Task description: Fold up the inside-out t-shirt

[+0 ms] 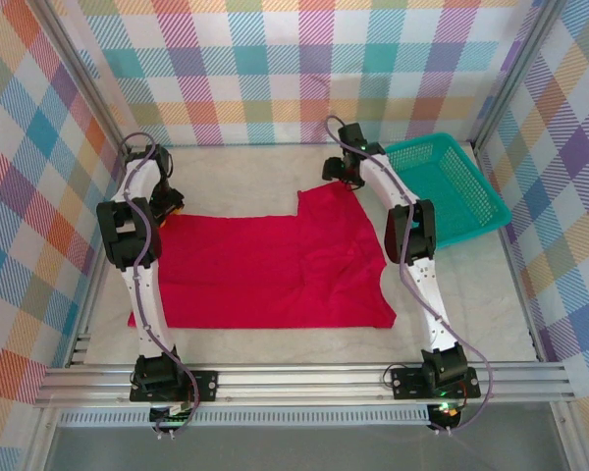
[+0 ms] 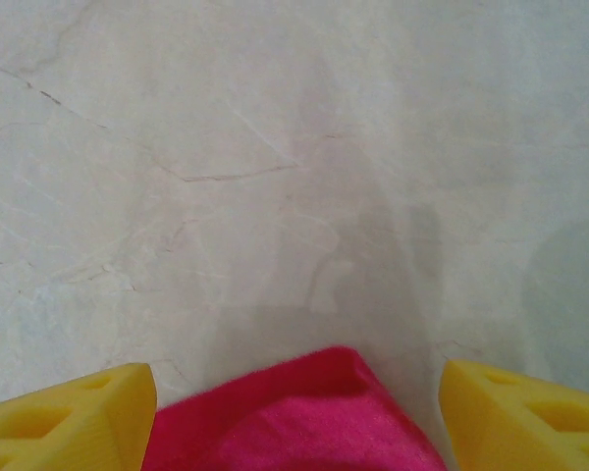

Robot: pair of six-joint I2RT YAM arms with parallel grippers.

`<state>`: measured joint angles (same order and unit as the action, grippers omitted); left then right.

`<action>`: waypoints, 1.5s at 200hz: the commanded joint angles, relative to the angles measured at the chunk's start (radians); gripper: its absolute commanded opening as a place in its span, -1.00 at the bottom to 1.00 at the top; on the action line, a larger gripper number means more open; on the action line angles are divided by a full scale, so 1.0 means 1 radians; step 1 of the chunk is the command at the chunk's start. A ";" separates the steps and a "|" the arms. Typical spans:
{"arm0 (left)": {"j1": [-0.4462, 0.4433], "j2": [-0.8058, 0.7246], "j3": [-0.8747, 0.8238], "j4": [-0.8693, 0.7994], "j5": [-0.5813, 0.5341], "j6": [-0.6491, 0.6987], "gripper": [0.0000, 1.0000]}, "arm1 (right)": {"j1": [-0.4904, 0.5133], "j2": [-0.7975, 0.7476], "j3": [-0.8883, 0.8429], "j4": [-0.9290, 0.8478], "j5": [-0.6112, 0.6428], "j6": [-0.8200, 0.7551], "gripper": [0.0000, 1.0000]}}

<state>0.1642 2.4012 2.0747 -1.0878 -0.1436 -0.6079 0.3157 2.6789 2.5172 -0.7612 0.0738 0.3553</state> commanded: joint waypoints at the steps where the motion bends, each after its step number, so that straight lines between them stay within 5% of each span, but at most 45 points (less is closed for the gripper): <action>1: 0.002 0.013 0.033 -0.084 -0.042 0.014 0.11 | -0.007 0.064 0.066 0.002 -0.078 -0.014 0.42; 21: 0.007 0.020 0.053 -0.089 -0.044 0.016 0.39 | -0.008 0.073 0.082 0.001 -0.094 -0.012 0.22; 52: 0.008 0.058 0.125 -0.107 -0.029 0.017 0.38 | -0.010 0.074 0.081 0.003 -0.110 -0.016 0.07; 104: 0.008 0.110 0.171 -0.118 -0.028 0.026 -0.19 | -0.015 0.076 0.080 0.015 -0.127 -0.016 -0.07; 166: 0.005 0.104 0.191 -0.147 -0.026 0.033 -0.75 | -0.023 0.065 0.091 0.027 -0.142 -0.035 -1.00; 206: -0.007 0.058 0.187 -0.168 -0.028 0.038 -0.79 | -0.023 -0.026 0.038 0.021 -0.115 -0.052 -1.00; 220: -0.013 0.055 0.186 -0.172 -0.031 0.042 -0.80 | -0.023 -0.049 0.017 0.021 -0.094 -0.072 -0.19; 240: -0.017 0.060 0.186 -0.172 -0.026 0.045 -0.80 | -0.023 -0.047 0.016 0.007 -0.083 -0.102 0.06; 300: -0.017 0.059 0.186 -0.172 -0.019 0.049 -0.85 | -0.024 -0.003 0.013 -0.031 -0.079 -0.155 0.08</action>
<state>0.1547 2.4973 2.2490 -1.2060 -0.1596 -0.5781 0.3000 2.6843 2.5389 -0.7582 -0.0154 0.2451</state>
